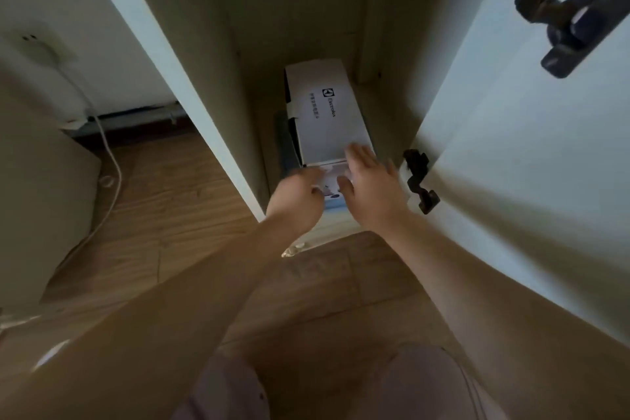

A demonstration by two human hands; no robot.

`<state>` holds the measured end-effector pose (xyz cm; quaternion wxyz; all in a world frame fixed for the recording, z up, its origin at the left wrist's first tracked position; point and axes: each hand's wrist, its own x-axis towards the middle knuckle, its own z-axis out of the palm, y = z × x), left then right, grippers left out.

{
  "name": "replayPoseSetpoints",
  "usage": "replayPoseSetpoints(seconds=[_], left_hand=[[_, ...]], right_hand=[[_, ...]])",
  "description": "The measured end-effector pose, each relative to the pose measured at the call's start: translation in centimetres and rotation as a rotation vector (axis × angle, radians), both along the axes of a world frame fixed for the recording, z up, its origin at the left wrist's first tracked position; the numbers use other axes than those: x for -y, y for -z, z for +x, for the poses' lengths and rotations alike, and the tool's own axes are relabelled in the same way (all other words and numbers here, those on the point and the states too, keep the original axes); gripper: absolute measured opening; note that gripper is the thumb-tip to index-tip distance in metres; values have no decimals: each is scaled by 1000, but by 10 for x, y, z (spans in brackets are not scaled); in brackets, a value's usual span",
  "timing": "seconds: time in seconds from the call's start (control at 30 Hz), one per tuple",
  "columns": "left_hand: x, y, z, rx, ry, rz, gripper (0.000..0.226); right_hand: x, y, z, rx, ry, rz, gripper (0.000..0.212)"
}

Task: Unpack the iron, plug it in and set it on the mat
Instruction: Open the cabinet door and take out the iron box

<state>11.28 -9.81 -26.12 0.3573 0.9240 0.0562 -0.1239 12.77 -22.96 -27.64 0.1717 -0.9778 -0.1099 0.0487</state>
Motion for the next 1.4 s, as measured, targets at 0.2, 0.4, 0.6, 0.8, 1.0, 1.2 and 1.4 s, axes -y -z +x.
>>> replayPoseSetpoints(seconds=[0.2, 0.4, 0.6, 0.8, 1.0, 1.2, 1.4], left_hand=[[-1, 24, 17, 50, -59, -10, 60], [-2, 29, 17, 48, -11, -35, 54], [20, 23, -13, 121, -177, -149, 32], [23, 34, -35, 116, -435, -372, 68], [10, 43, -20, -134, -513, -748, 67], [-2, 45, -18, -187, -410, -792, 73], [-9, 47, -18, -139, -320, -757, 71]], right_hand=[[0, 22, 38, 0, 227, 291, 56], [-2, 34, 40, -29, 270, 433, 53], [4, 33, 15, 26, 475, 756, 46], [18, 29, -2, 2, 723, 1106, 33], [30, 48, 14, -474, 801, 1147, 42], [27, 74, 14, -653, 809, 1289, 34], [28, 75, 23, -715, 842, 1366, 48]])
